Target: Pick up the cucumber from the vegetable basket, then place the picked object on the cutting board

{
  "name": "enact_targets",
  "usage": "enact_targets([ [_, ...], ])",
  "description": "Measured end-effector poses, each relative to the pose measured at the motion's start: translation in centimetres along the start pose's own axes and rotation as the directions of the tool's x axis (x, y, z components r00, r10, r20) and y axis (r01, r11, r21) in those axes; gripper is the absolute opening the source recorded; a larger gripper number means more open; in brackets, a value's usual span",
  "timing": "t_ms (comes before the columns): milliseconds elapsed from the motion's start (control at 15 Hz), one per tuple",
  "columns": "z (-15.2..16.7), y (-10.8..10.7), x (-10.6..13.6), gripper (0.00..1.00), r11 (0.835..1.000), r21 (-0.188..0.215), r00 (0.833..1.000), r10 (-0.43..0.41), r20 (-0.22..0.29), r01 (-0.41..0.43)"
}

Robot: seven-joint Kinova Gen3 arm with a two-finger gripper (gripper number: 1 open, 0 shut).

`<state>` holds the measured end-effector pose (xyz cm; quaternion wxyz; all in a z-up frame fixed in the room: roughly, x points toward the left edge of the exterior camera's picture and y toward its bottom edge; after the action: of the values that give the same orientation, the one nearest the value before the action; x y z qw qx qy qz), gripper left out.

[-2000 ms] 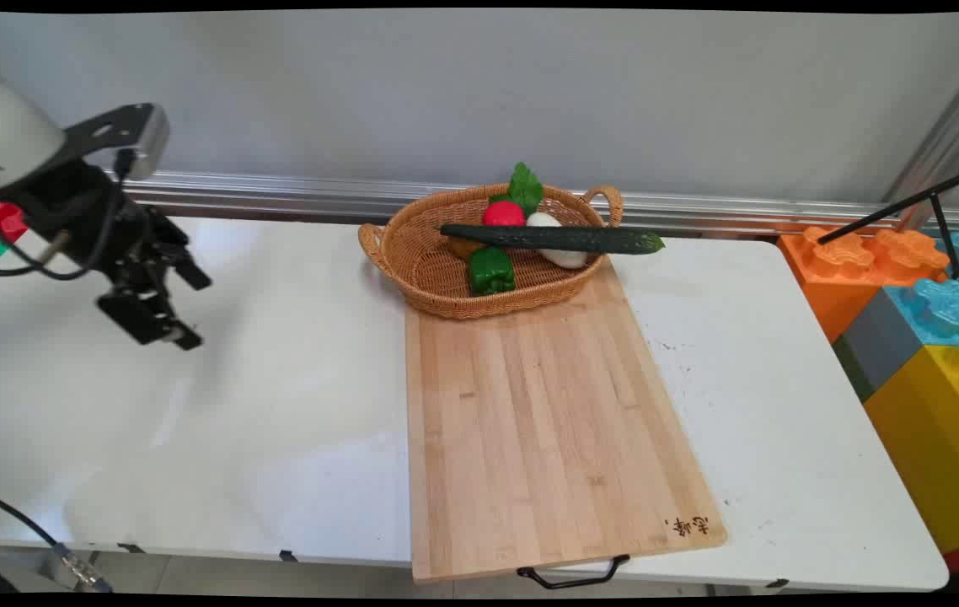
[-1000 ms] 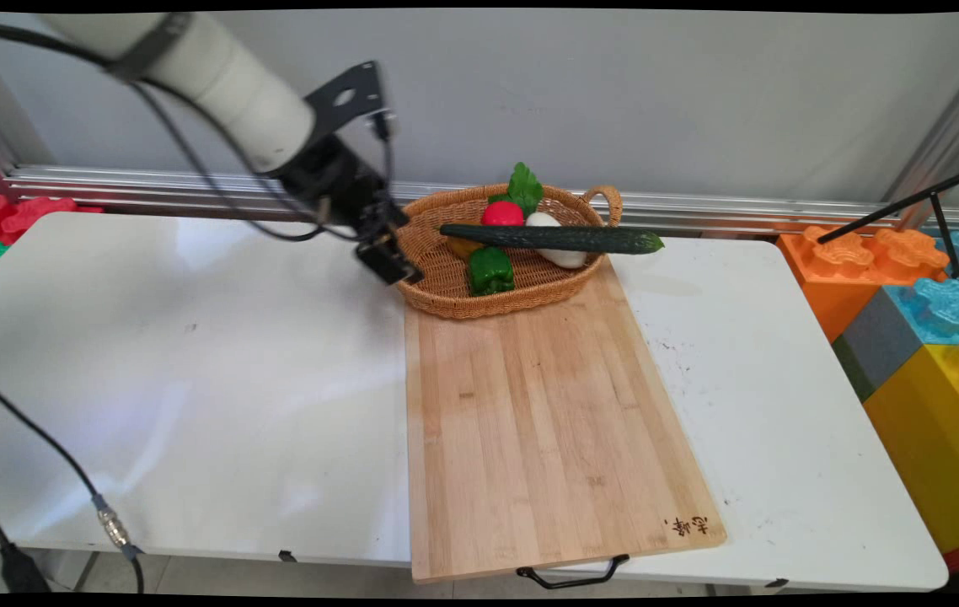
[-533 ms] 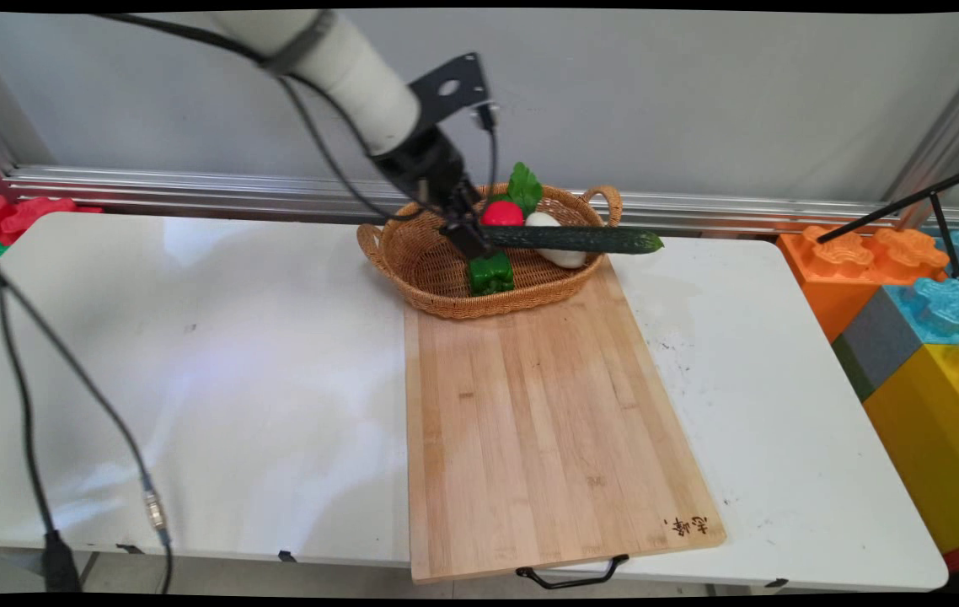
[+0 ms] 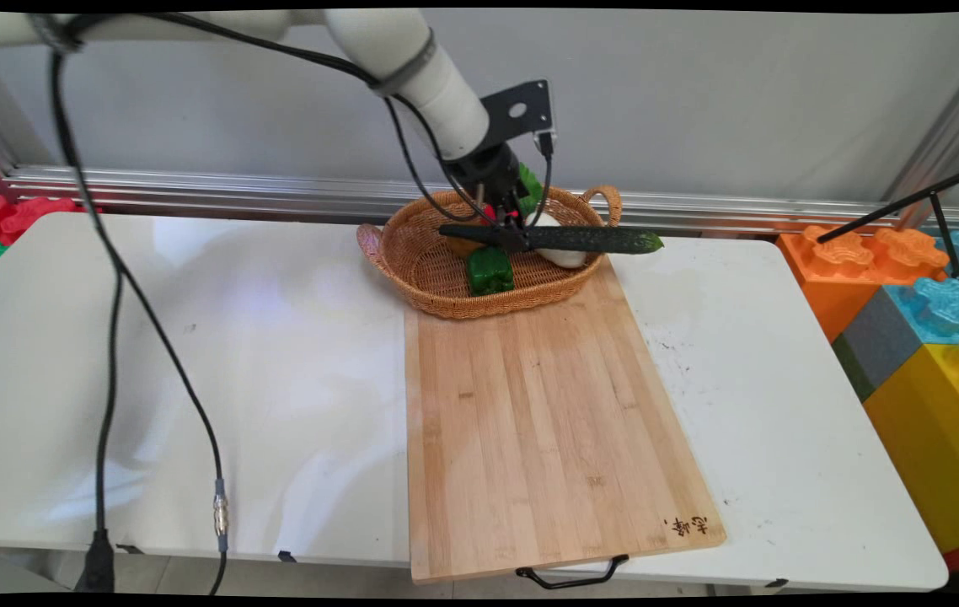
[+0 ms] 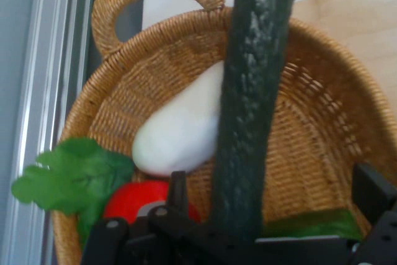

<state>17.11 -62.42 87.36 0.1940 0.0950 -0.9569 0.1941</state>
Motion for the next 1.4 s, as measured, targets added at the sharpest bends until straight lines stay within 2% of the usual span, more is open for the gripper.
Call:
enact_targets([
  [400,4.0,-1.4,0.3,1.0,0.995,-0.003,0.995,0.096,0.009,-0.096],
  [733,5.9,-1.8,0.1,1.0,0.989,-0.012,0.989,0.145,0.009,-0.144],
  [800,6.2,-1.8,0.1,0.0,0.988,-0.016,0.988,0.152,0.008,-0.152],
  [1067,6.4,-1.5,0.0,0.0,0.984,-0.03,0.985,0.175,0.004,-0.175],
  [1400,4.6,-0.7,-0.1,0.0,0.987,-0.028,0.987,0.16,-0.006,-0.16],
])
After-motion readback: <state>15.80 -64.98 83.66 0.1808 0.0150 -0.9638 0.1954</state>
